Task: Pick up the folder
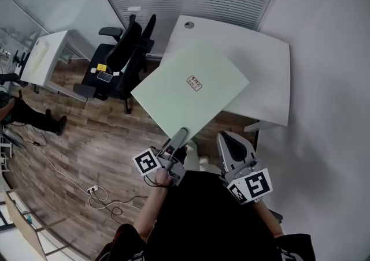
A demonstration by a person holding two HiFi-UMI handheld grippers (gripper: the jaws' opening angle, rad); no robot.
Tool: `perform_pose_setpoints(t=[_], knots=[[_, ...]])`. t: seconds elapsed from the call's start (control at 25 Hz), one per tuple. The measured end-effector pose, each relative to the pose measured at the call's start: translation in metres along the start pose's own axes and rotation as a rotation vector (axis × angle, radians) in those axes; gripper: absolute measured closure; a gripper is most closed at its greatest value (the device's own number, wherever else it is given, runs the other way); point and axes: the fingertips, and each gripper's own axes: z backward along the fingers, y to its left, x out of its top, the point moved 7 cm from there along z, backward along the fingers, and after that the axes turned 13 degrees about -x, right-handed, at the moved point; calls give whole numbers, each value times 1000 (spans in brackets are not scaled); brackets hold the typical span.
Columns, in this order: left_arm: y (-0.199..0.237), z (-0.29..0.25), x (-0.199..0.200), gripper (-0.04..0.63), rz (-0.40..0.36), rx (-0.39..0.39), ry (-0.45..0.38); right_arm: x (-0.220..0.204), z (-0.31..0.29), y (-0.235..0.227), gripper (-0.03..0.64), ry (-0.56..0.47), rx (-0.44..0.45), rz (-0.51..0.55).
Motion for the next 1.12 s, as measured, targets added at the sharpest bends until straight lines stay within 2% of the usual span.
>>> perform_pose_setpoints(t=[0.16, 0.32, 0.48, 0.84, 0.96, 1.12], knots=[[-29, 7, 1, 311, -43, -13, -38, 8, 10, 5, 621, -37, 14, 7], [-52, 9, 1, 311, -55, -66, -92, 11, 15, 13, 621, -57, 46, 10], [-78, 15, 2, 313, -102, -99, -127, 11, 20, 25, 621, -63, 94, 30], [-116, 47, -4, 313, -242, -140, -145, -1, 43, 51, 621, -73, 122, 20], [-120, 64, -10, 313, -257, -154, -140, -8, 55, 63, 621, -83, 121, 35], [-128, 52, -12, 313, -217, -165, -149, 6, 52, 58, 621, -79, 122, 34]])
